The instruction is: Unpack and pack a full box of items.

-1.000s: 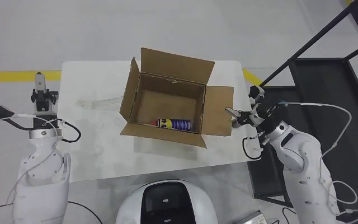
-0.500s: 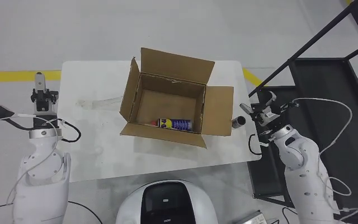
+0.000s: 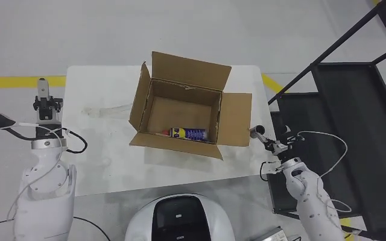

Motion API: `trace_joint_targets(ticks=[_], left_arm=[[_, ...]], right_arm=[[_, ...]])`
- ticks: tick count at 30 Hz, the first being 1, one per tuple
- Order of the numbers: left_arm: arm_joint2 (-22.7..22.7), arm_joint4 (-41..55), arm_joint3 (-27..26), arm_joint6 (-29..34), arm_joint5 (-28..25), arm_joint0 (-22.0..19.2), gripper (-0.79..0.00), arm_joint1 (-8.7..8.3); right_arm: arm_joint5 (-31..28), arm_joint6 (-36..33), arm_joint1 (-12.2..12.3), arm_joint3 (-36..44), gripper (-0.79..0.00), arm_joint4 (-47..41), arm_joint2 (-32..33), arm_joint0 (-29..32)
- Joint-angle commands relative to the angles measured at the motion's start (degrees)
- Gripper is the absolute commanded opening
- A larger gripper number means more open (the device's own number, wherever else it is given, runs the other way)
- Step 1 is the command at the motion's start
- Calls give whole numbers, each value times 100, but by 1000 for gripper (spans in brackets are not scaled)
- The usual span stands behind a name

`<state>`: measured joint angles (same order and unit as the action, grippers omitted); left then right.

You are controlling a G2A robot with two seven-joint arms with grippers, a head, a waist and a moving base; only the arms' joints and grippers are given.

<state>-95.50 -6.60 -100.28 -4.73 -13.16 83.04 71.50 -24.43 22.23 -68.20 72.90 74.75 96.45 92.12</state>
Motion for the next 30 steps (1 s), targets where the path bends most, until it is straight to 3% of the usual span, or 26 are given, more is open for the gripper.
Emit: trace_joint_targets(ticks=[1,4,7,13,18,28,30], left_arm=[[0,0,0,0,0,0,0,0],[0,0,0,0,0,0,0,0],[0,0,0,0,0,0,0,0],[0,0,0,0,0,0,0,0],[0,0,0,0,0,0,0,0],[0,0,0,0,0,0,0,0],[0,0,0,0,0,0,0,0]], right_arm=[[204,276,-25,-373,-12,217,-191,-204],[494,356,-80,-970,-9,225,-427,-602],[694,483,-113,-1457,-58,364,-612,-943],[790,878,-133,-2300,-92,636,-823,-1330],[828,1077,-152,-2629,-240,627,-911,-1501],[1006,1192,-231,-3097,-262,600,-1175,-1826],[1038,1223,-243,-3170,-308,603,-1216,-1889]])
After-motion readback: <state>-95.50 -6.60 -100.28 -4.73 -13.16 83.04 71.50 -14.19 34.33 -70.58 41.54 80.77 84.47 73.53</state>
